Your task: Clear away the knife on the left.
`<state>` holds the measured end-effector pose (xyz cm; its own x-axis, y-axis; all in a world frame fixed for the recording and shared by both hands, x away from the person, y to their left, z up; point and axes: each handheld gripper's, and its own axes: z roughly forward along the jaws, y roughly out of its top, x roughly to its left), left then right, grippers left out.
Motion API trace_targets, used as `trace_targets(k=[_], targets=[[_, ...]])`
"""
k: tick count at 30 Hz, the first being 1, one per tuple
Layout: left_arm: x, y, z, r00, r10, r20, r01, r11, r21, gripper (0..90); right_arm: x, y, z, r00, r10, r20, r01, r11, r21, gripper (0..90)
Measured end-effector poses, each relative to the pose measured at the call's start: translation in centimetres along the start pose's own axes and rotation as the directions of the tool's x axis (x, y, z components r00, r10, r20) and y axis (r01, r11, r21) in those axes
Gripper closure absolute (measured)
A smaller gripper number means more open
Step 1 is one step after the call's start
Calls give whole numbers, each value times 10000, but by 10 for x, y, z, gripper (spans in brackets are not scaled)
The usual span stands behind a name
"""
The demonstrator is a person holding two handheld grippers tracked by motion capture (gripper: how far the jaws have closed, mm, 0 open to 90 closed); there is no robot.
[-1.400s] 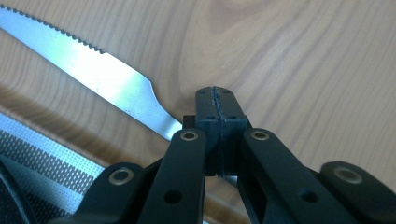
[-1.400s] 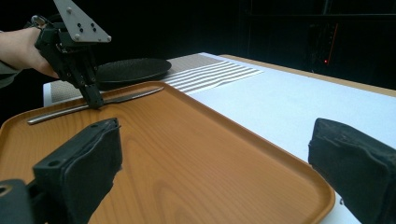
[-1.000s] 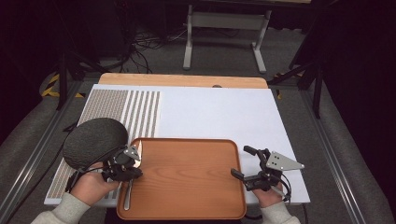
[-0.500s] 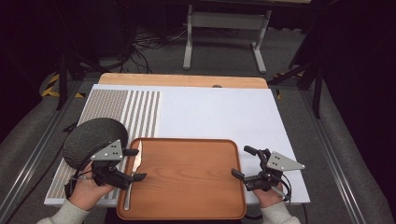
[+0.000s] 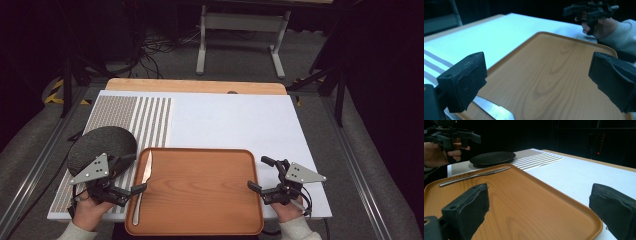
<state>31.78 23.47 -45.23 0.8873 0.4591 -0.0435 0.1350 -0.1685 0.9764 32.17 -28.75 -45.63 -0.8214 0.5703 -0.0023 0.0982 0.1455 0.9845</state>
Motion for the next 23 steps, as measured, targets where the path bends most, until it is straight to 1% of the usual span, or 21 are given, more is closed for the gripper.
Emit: trace_targets(k=[1,2,3,4,7,8,10,14,15,17,20,23], targets=[[2,-3,-2,9999,52,-104,-53,10000,-72,25,0,0,0,10000,26,9,-26,10000,5,34],[2,-5,-2,9999,-49,-116,48,9999,-115,25,0,0,0,10000,30,20,-30,10000,18,34],[2,-8,-3,9999,-67,-137,65,9998,-166,24,-1,-1,0,10000,29,30,-29,10000,28,34],[3,-10,-4,9999,3,-142,-5,9999,-163,23,-1,-1,0,10000,28,24,-28,10000,25,33],[3,-19,-7,9996,23,-297,-25,10000,-69,21,-1,-1,0,10000,31,28,-31,10000,13,34],[3,-22,-7,9996,-160,-244,158,9998,-88,21,-1,-1,0,10000,49,32,-49,10000,16,33],[4,-26,-7,9990,-301,-315,301,9995,-13,20,-1,-1,0,10000,70,39,-70,10000,21,33],[4,-28,-5,9982,-288,-533,312,9985,443,22,-2,-2,1,9999,97,26,-97,9999,50,33],[5,-28,-5,9980,-301,-562,327,9984,459,22,-2,-2,1,10000,82,17,-82,10000,47,33],[5,-27,-5,9982,-343,-485,363,9985,417,21,-1,-1,0,10000,82,34,-82,10000,33,33],[4,-27,-5,9987,-282,-428,301,9986,429,21,-2,-1,0,9999,90,60,-90,10000,16,33],[4,-27,-5,9985,-349,-426,364,9987,363,21,-2,-2,0,9999,103,69,-103,9999,19,32]])
